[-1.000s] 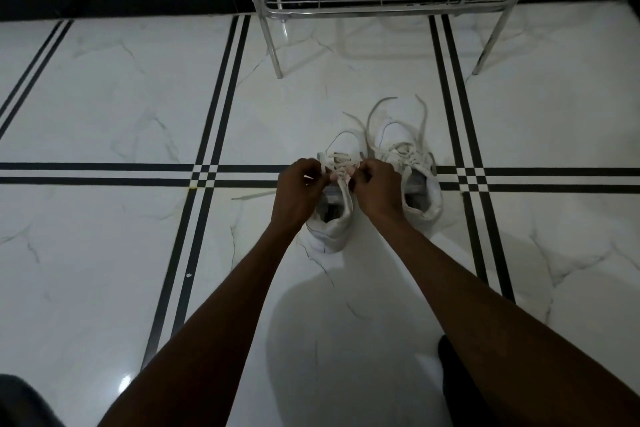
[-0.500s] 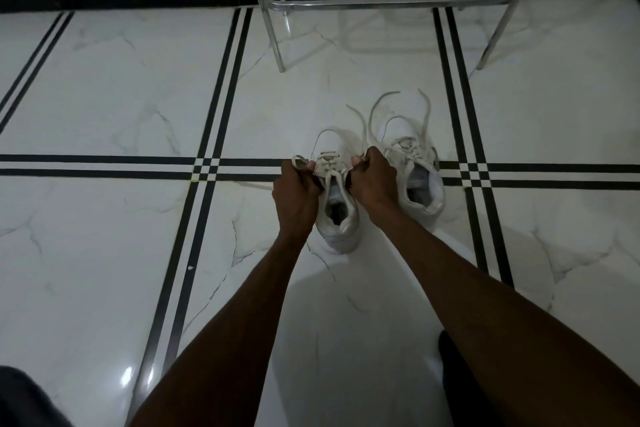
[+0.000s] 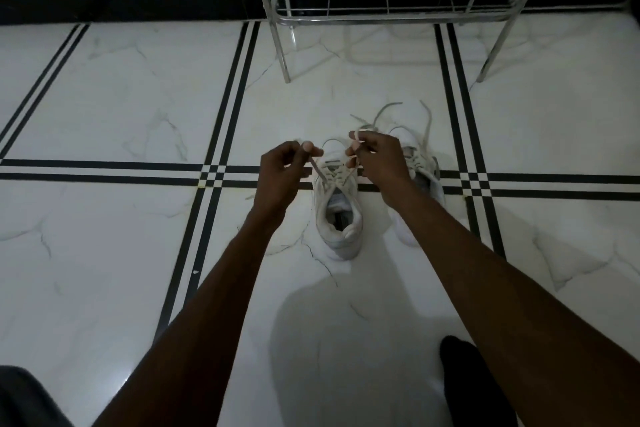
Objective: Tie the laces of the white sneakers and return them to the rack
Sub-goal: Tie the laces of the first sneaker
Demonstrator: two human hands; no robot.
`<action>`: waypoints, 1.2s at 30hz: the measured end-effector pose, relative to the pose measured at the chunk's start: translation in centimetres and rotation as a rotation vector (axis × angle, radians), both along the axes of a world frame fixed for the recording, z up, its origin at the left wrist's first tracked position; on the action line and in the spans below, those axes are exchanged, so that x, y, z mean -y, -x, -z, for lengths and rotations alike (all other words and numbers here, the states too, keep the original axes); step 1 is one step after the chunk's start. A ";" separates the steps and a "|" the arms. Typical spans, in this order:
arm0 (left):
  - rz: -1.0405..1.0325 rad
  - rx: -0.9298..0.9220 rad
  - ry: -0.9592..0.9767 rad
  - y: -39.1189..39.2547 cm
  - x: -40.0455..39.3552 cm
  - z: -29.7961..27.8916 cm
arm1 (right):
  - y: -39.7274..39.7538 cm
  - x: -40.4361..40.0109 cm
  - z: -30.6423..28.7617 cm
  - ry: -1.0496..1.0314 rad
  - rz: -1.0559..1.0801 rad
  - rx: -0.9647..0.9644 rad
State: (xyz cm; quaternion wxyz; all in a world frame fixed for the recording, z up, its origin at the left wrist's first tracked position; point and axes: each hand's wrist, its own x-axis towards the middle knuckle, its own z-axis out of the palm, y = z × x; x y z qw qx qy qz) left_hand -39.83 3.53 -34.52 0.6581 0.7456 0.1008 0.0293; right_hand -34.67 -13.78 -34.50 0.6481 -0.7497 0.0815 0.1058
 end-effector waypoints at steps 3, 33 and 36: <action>0.089 0.095 -0.145 -1.6 -0.3 -1.6 | -0.7 -0.7 -1.5 0.299 -0.444 0.085; 0.105 -0.272 -0.157 -2.7 0.1 1.4 | -0.9 1.2 0.3 0.233 -0.130 0.189; 0.077 -0.309 -0.024 -2.8 0.7 1.1 | -0.3 1.0 0.2 0.121 -0.120 0.096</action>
